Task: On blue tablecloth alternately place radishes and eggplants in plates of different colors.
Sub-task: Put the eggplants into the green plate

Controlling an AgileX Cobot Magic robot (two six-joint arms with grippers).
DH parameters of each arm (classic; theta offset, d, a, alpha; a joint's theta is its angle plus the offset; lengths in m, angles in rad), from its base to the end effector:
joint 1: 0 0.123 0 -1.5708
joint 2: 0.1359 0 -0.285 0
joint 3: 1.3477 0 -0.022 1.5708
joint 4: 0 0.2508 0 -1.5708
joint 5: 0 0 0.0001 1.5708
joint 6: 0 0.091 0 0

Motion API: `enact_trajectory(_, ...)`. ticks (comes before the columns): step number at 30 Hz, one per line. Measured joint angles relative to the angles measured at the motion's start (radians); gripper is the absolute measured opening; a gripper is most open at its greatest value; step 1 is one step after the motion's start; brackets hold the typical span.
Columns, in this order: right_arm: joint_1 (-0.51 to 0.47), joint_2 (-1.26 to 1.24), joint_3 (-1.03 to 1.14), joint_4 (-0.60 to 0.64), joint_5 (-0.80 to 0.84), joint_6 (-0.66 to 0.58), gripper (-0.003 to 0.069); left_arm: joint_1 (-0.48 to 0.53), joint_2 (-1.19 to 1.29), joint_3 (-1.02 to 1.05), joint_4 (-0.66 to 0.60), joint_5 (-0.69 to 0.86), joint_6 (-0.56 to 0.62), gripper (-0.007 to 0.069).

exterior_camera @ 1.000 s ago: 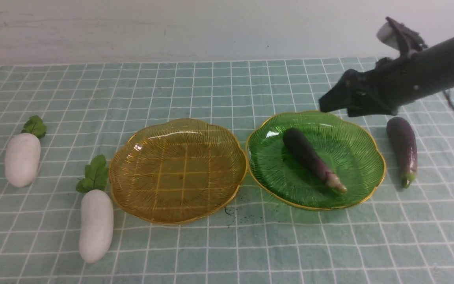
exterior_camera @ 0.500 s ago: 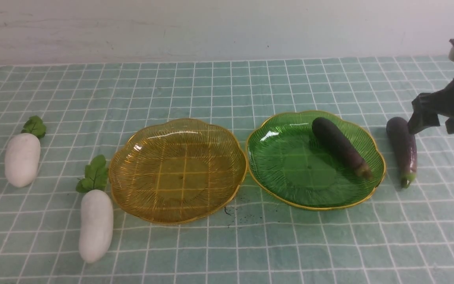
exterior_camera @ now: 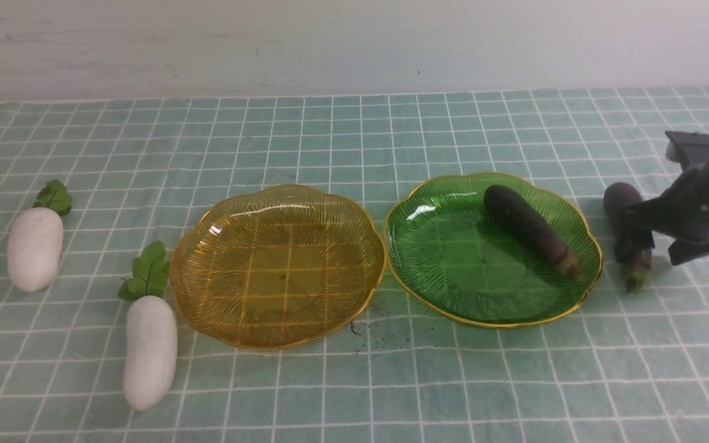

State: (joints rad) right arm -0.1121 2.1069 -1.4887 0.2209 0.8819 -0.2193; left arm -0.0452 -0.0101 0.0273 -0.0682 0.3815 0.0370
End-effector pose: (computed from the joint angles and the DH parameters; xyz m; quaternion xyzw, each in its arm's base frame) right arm 0.4190 -0.0317 0.1496 0.0100 0.9928 0.0762 0.0922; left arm 0.0523 -0.0047 0.1703 0.0151 0.8078 -0.0313 0.5884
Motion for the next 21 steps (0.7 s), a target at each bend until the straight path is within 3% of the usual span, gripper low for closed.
enact_trajectory(2, 0.000, 0.002, -0.004, -0.003, 0.004, 0.000, 0.0545, 0.000, 0.000, 0.000, 0.000, 0.000, 0.000, -0.0008)
enact_trajectory(7, 0.000, 0.003, -0.013, -0.003, 0.022, 0.000, 0.0402, 0.000, 0.000, 0.000, 0.000, 0.000, 0.000, -0.0008)
enact_trajectory(8, 0.000, 0.003, -0.031, -0.005, 0.059, 0.000, 0.0321, 0.000, 0.000, 0.000, 0.000, 0.000, 0.000, -0.0008)
enact_trajectory(10, 0.000, 0.003, -0.071, -0.009, 0.112, 0.000, 0.0264, 0.000, 0.000, 0.000, 0.000, 0.000, 0.000, -0.0008)
enact_trajectory(16, 0.000, 0.003, -0.266, 0.025, 0.322, 0.012, 0.0272, 0.000, 0.000, 0.000, 0.000, 0.000, 0.000, -0.0008)
enact_trajectory(19, 0.000, -0.013, -0.315, 0.132, 0.331, 0.029, 0.0272, 0.000, 0.000, 0.000, 0.000, 0.000, 0.000, -0.0008)
enact_trajectory(21, 0.013, -0.021, -0.325, 0.301, 0.339, 0.014, 0.0272, 0.000, 0.000, 0.000, 0.000, 0.000, 0.000, -0.0008)
